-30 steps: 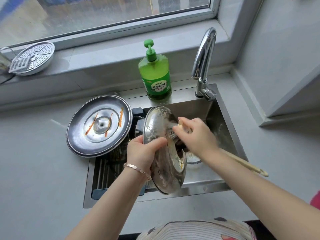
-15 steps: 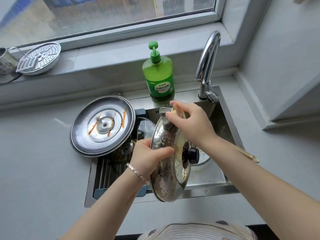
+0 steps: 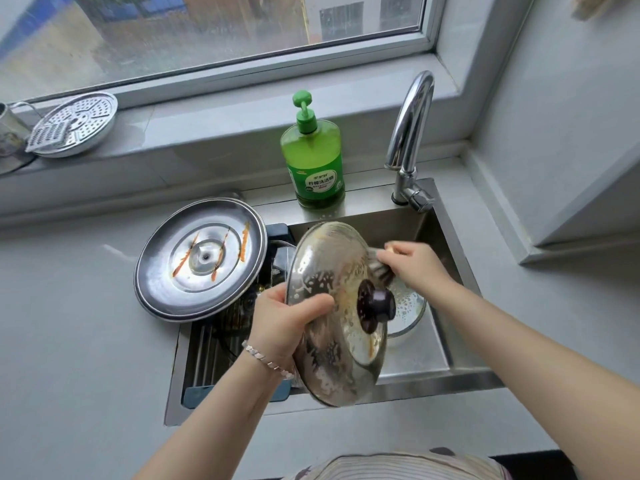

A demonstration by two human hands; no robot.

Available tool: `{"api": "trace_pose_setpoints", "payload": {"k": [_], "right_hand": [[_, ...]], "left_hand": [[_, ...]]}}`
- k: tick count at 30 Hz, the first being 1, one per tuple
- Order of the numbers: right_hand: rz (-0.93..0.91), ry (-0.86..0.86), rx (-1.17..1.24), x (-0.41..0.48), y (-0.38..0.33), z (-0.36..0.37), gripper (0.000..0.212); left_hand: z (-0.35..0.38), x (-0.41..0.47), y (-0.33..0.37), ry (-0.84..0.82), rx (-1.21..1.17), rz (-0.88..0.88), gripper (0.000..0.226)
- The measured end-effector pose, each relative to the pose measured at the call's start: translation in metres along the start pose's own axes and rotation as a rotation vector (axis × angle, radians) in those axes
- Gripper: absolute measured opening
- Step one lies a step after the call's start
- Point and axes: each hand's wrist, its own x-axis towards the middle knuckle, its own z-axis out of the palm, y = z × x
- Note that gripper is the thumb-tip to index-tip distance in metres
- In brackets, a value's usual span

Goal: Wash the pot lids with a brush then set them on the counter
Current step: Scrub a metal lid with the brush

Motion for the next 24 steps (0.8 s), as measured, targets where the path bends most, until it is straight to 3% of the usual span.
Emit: {"api": "trace_pose_setpoints", "payload": {"k": [3,6,12,17,21,24], "right_hand": [[0.227,0.077,0.257,-0.007,0.019,0.001,0.033],[0.323,-0.001,0.514,-0.015,0.018,0.006,0.070],[0.349,-0.001,0.506,-0.020,0.000,0.014,0.050],[0.271,0.042,0.438,-0.024,0.002,0.019,0.040],[0.016,0.196,0.154,-0.028,0.012,0.016,0.020],[-0.179,0.227,-0.166,-0.034,0.012,0.011,0.022]], "left_hand": [[0.004,0.005,0.001,0.115,-0.130,0.013,0.021],[0.010,0.011,0.000,0.181,-0.188,0.040,0.027],[0.014,0.008,-0.009,0.116,-0.120,0.136,0.037],[0.003,-0.003,-0.028,-0.022,0.210,0.187,0.026],[-0.018,0.004,-0.015,-0.212,0.184,0.044,0.052],[-0.023,0.012,0.007,-0.213,0.110,-0.140,0.051]]}}
